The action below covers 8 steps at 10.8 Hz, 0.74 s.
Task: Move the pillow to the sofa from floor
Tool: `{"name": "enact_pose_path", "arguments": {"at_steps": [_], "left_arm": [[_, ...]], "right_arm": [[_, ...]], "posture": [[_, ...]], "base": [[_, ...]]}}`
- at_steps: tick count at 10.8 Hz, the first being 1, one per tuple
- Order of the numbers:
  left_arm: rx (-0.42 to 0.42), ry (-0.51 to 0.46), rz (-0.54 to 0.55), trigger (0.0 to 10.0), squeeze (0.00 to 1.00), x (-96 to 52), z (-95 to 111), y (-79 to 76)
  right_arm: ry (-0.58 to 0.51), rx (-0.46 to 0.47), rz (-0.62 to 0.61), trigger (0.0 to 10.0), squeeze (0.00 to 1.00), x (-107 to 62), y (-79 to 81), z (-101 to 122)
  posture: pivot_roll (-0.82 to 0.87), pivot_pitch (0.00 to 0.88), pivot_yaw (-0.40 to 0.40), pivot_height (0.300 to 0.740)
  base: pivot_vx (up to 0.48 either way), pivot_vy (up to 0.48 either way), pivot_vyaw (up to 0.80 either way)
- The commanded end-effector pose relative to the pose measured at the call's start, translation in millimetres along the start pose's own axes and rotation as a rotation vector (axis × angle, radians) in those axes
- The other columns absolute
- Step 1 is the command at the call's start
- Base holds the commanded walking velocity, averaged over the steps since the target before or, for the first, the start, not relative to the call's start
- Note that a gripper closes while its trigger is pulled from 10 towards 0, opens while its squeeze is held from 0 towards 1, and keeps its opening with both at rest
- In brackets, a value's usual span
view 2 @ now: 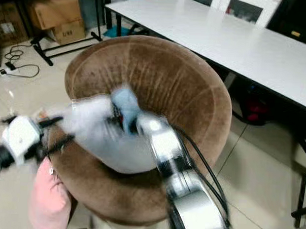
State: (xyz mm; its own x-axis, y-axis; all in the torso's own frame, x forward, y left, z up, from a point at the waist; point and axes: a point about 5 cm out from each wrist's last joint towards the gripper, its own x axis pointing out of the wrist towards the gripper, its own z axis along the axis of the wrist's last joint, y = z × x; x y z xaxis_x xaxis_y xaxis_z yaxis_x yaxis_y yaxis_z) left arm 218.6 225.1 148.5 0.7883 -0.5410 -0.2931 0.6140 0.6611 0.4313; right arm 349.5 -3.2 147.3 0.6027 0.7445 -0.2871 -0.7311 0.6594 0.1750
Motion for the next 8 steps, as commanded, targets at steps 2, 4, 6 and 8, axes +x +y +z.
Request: {"name": "enact_pose_path", "arguments": {"at_steps": [2,4,6,8], "left_arm": [[-0.017,0.01,-0.018,10.0,1.0,1.7,5,-15.6],[-0.041,0.042,-0.01,10.0,1.0,-4.7,9,-26.1],[-0.042,0.078,0.009,10.0,1.0,-11.7,6,-26.7],[-0.038,0.094,0.027,10.0,1.0,-15.3,6,-27.3]], "right_arm": [[-0.163,0.26,-0.06,0.0,0.0,4.6,-6.2,37],[-0.246,0.462,-0.14,0.0,0.0,3.5,-22.7,51],[-0.36,0.725,-0.304,0.0,0.0,-10.5,-56.3,51],[-0.378,0.787,-0.415,0.0,0.0,-24.7,-79.4,30]], "posture": [[0.0,0.0,-0.079,0.74],[0.01,0.0,-0.096,0.74],[0.02,0.0,-0.107,0.74],[0.03,0.0,-0.12,0.74]], "base": [[0.0,0.0,0.0],[0.0,0.0,0.0],[0.0,0.0,0.0],[0.0,0.0,0.0]]}}
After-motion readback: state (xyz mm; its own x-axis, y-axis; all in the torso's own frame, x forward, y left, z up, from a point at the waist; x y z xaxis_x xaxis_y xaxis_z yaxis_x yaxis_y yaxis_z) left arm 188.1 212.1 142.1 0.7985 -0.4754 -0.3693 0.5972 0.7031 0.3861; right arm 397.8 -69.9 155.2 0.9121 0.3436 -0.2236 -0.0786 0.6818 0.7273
